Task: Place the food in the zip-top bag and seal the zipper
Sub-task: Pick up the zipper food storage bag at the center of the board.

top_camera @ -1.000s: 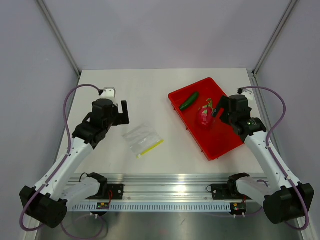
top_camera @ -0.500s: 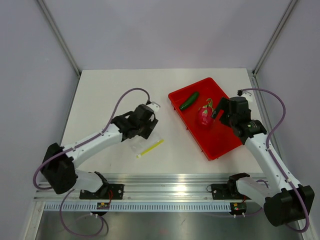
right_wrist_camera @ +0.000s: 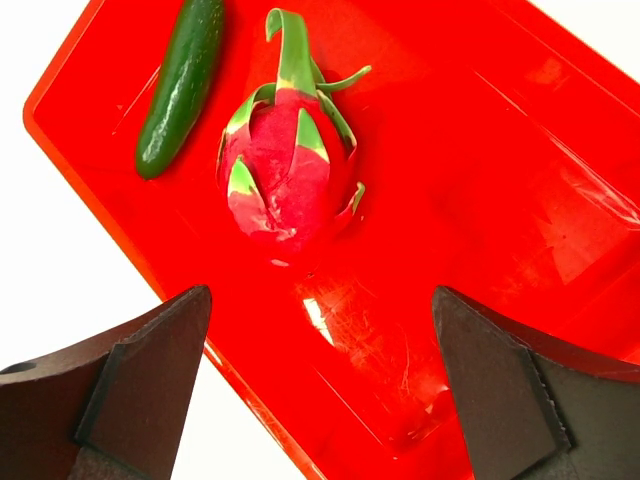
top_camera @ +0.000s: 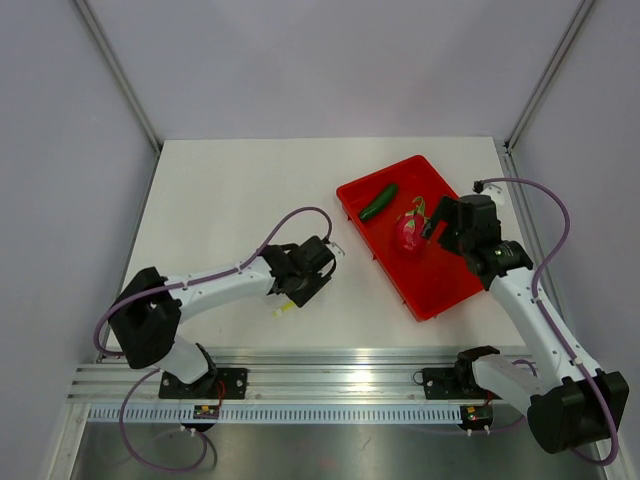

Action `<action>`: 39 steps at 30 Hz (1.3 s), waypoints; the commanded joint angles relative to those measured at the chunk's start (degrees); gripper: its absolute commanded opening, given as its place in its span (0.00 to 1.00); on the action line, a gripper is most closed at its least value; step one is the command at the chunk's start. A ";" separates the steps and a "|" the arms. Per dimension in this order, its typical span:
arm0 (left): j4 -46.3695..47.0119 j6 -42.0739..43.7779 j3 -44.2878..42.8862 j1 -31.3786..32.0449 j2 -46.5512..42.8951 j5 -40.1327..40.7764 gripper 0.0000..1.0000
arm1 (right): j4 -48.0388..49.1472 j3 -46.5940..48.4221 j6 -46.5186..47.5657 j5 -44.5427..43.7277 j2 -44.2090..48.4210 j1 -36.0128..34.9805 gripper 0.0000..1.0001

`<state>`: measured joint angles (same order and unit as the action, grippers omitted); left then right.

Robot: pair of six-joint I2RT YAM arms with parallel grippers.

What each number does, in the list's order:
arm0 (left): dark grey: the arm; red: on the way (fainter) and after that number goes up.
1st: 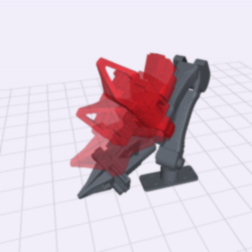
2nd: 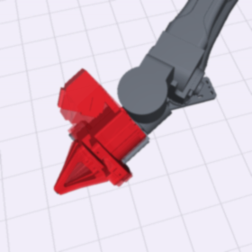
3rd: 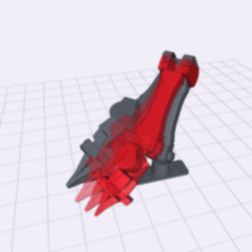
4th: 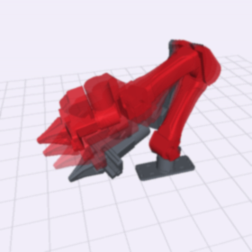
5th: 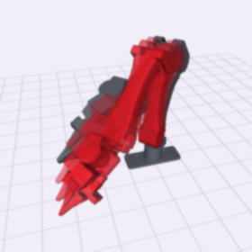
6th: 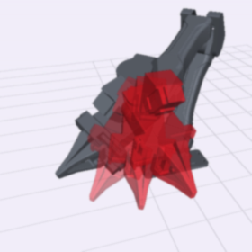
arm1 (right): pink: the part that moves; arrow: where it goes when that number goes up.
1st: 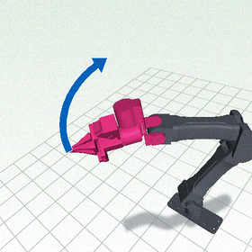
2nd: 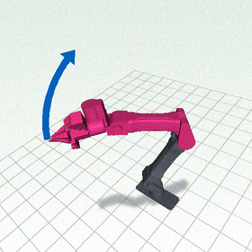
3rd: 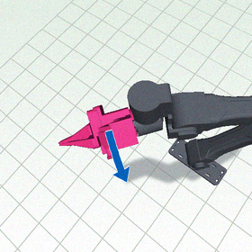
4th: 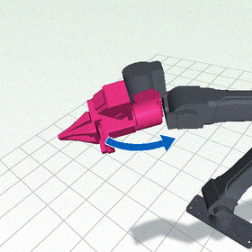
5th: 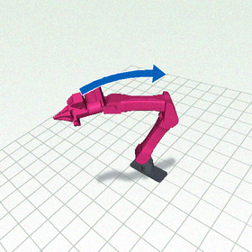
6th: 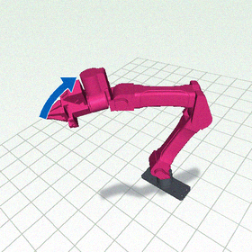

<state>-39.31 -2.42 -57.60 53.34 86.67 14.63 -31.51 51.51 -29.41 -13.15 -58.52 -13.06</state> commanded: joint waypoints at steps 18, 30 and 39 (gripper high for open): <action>3.10 -1.19 -0.23 -3.86 11.15 -2.86 0.38 | 2.50 0.00 0.49 1.37 -0.45 0.14 0.99; 3.27 -2.94 -2.69 -7.89 7.39 -7.42 0.00 | 2.24 -0.97 2.68 4.79 2.01 0.14 0.99; 5.56 -5.67 -3.22 -11.07 3.50 -13.92 0.00 | 1.10 0.52 3.31 9.80 3.85 -0.82 0.99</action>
<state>-36.27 -6.39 -58.57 42.35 91.77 4.78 -31.11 50.52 -26.87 -6.46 -55.29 -13.21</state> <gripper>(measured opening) 0.004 0.993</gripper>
